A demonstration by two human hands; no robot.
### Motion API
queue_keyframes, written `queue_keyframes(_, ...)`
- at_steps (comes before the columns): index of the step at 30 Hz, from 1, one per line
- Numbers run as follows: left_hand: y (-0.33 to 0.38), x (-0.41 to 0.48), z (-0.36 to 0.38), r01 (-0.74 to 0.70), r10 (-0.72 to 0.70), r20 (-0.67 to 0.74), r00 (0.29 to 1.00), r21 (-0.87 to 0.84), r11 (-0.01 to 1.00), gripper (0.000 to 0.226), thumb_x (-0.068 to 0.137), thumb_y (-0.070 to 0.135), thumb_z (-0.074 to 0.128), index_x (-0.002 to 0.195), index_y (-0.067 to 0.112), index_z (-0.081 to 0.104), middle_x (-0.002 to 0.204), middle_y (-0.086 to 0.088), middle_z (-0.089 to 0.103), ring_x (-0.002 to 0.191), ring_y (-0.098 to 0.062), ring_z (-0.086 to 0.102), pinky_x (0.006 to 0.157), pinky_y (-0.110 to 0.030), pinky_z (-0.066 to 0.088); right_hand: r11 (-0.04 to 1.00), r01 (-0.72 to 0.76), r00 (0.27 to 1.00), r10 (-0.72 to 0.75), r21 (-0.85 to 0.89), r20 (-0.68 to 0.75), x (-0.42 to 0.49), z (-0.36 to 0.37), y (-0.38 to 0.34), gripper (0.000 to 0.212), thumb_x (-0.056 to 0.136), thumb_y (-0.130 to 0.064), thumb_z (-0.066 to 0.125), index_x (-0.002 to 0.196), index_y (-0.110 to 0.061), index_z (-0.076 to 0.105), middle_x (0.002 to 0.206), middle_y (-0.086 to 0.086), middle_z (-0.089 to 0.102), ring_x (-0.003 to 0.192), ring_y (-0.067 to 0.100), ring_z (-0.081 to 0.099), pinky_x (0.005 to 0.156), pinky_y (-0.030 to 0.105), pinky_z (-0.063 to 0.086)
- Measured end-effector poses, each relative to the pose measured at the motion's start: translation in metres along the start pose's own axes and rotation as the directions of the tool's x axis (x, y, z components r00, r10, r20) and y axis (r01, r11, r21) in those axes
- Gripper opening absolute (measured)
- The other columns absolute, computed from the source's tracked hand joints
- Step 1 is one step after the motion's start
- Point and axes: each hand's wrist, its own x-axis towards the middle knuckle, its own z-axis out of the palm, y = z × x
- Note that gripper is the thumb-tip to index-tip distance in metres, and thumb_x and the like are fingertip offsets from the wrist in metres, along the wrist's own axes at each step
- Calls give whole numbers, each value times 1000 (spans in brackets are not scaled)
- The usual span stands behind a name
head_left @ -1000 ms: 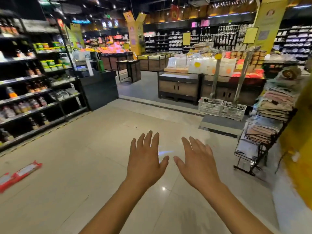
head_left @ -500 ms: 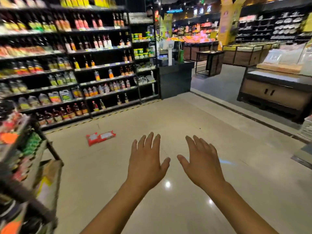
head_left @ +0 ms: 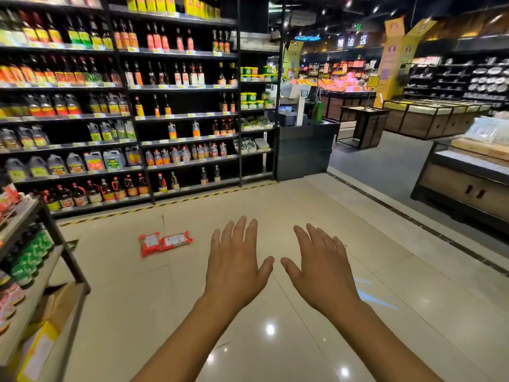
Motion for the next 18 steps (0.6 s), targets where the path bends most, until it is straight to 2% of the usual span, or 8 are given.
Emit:
queue_keyframes(9, -64, 113, 30, 56, -56, 8, 998, 29, 998, 82, 102, 64, 38, 165, 24, 4, 174, -1, 5, 160, -24, 5, 130, -47, 2, 998, 54, 998, -55, 38, 33, 136, 40, -22, 71, 104, -59, 32, 162, -26, 9, 171, 4, 11, 157, 23, 9, 127, 44, 5)
queue_keyframes(13, -90, 162, 53, 110, -112, 23, 993, 62, 992, 82, 102, 64, 39, 165, 24, 4, 174, 0, 5, 160, -24, 5, 130, -46, 2, 991, 107, 992, -112, 86, 60, 206, 69, -26, 71, 104, -59, 33, 162, -27, 10, 171, 3, 10, 157, 23, 8, 127, 44, 5)
queue_keyframes(18, -124, 249, 74, 201, -202, -5, 979, 127, 971, 82, 100, 64, 42, 164, 25, 10, 173, 0, 10, 159, -25, 11, 129, -48, 10, 972, 185, 978, -197, 147, 65, 315, 97, -33, 70, 104, -57, 34, 162, -27, 11, 171, 3, 10, 157, 23, 8, 127, 45, 6)
